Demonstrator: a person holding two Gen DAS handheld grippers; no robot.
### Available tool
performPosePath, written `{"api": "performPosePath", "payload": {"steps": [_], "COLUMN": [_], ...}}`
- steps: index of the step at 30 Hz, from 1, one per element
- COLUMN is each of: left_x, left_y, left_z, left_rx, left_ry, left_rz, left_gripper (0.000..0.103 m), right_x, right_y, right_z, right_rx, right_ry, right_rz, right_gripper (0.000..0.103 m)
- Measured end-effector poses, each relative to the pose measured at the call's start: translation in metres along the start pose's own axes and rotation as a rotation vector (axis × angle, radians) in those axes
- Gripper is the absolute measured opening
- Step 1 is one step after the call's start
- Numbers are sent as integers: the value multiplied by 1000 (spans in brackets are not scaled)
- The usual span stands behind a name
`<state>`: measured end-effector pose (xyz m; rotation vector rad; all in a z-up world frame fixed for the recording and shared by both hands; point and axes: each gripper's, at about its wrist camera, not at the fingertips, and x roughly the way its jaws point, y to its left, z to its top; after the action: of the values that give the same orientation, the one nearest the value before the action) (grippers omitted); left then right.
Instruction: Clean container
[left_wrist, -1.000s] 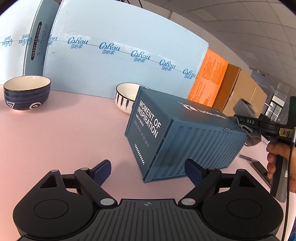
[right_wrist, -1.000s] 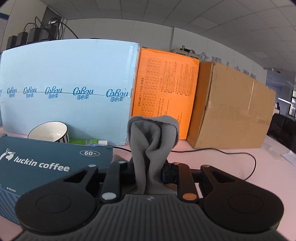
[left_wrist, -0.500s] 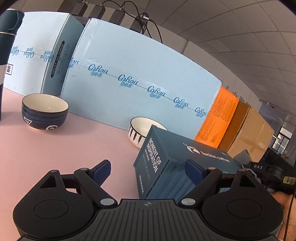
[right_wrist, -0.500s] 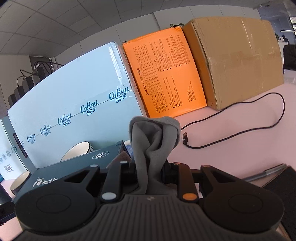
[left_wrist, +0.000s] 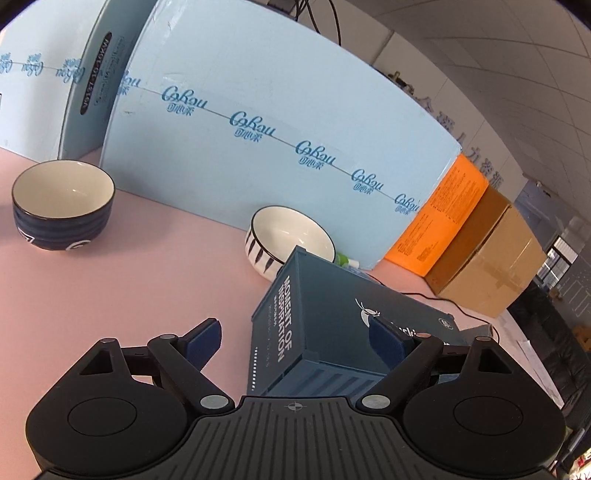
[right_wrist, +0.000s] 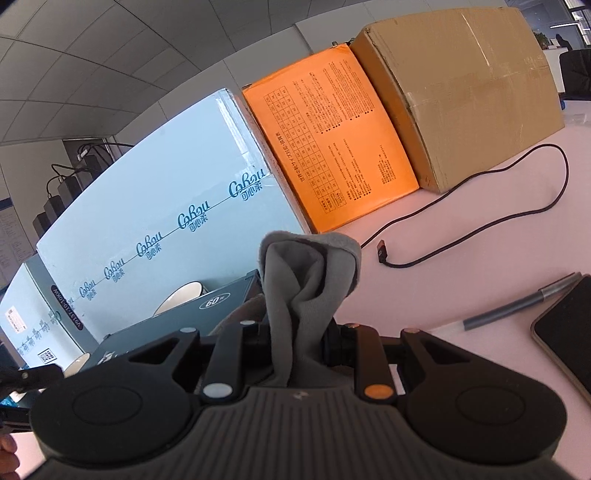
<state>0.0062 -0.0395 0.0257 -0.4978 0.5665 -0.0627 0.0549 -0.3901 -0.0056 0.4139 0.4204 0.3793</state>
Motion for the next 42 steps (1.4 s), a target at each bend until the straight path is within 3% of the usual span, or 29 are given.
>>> {"api": "performPosePath", "payload": {"steps": [3, 10, 16, 20, 25, 27, 36, 42], "left_x": [8, 8, 0, -6, -9, -8, -2, 0], "left_y": [0, -4, 7, 20, 30, 35, 33, 21], "left_z": [6, 12, 13, 16, 11, 9, 12, 8], "left_rx": [-3, 76, 131, 93, 52, 28, 103, 155], "left_ry": [39, 51, -22, -2, -2, 0, 5, -16], "left_rz": [-4, 20, 163, 145, 102, 79, 44, 57], "left_gripper": [90, 91, 96, 96, 100, 102, 103, 103], "right_x": [-10, -34, -44, -41, -17, -1, 65, 47], "right_y": [9, 43, 82, 85, 70, 59, 10, -3], "right_z": [-10, -38, -66, -61, -39, -30, -15, -20], "right_rx": [-5, -55, -185, -208, -134, -79, 224, 296], "right_ry": [-2, 8, 76, 68, -25, -46, 93, 146], "right_rz": [18, 51, 163, 170, 75, 77, 386, 442], "right_gripper": [24, 24, 24, 24, 24, 24, 24, 24]}}
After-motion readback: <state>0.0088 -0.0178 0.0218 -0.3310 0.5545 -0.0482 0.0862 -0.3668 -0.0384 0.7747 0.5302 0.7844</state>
